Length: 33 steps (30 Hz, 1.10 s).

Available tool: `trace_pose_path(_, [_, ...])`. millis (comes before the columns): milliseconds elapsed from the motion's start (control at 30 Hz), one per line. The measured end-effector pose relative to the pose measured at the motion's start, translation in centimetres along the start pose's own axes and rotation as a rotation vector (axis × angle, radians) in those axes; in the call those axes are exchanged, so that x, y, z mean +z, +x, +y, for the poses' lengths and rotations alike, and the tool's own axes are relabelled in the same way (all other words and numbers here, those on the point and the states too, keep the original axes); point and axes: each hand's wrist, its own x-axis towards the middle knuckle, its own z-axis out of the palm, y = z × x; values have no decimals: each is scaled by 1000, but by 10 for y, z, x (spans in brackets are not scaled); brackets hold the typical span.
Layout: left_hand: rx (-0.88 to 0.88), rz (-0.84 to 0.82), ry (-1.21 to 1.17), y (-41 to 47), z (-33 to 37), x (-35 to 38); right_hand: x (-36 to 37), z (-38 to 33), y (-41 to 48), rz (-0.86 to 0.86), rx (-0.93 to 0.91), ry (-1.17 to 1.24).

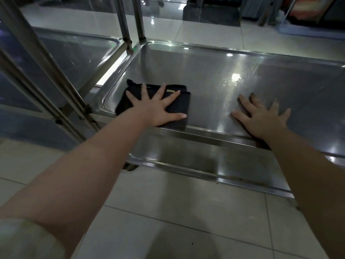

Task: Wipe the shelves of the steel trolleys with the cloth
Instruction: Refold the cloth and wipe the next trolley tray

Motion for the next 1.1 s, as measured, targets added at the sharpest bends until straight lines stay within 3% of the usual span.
trace_pose_path(100, [75,15,16,3,94,9,0,0,2,1,10,51])
trace_pose_path(167, [79,16,-15,2,131,13,-2,4,0,57,40,209])
trace_pose_path(300, [126,53,-282,4,124,7,-14,-2,-19,280,89,556])
trace_pose_path(367, [132,154,-390,4,96,-3,-21,-34,-25,445,-54,527])
trace_pose_path(400, [118,228,-341,4,81,-8,-23,-58,-26,441,-161,465])
trace_pose_path(467, [79,328,-174,5,50,-14,-22,-110,-29,245,-318,350])
trace_pose_path(533, [47,335,-73,5,27,-15,-13,-148,-34,17,-309,170])
trace_pose_path(600, [25,316,-26,6,18,-10,-5,-157,-34,-44,-265,41])
trace_pose_path(733, [53,224,-82,12,28,5,-4,-101,-26,9,-263,42])
trace_pose_path(967, [34,165,-12,23,35,22,-15,110,-24,6,4,22])
trace_pose_path(1100, [20,165,5,22,41,26,-13,97,-27,-9,42,24])
